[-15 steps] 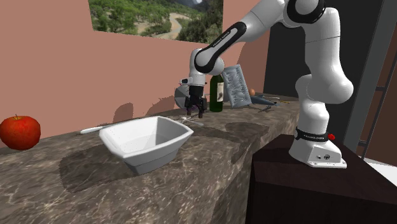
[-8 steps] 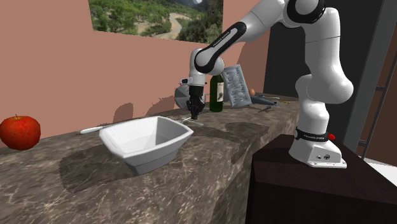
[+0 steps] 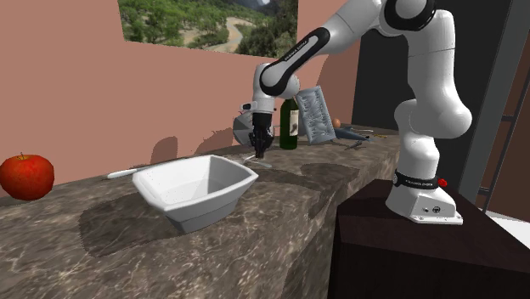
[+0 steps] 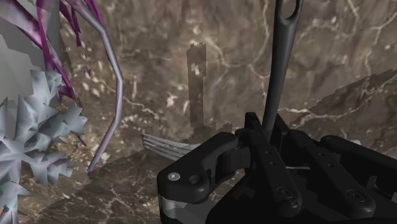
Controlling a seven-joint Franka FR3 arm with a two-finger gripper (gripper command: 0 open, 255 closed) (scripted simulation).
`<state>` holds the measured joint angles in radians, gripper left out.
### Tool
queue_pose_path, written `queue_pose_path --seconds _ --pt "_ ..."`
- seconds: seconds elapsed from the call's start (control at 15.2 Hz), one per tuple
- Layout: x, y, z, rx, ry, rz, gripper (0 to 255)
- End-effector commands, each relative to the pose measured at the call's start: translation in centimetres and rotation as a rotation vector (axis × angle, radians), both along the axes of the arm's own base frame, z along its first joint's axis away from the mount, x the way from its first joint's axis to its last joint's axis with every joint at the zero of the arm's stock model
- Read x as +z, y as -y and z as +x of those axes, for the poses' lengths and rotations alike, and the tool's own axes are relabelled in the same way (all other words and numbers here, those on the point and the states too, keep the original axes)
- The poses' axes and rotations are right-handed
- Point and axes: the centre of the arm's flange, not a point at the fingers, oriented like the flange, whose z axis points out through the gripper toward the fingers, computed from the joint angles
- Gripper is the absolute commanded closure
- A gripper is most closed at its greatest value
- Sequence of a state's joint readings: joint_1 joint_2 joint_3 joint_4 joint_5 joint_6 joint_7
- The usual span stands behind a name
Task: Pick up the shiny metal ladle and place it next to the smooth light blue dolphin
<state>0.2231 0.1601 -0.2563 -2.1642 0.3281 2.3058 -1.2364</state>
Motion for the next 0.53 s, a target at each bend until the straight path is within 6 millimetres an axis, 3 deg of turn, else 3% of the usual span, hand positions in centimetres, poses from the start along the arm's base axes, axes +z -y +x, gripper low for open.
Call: queue_pose_path --seconds 0.0,0.46 --pt "1.0 0.0 0.0 0.000 0.000 0.000 255" --pt "4.7 0.0 0.0 0.000 0.000 0.000 255"
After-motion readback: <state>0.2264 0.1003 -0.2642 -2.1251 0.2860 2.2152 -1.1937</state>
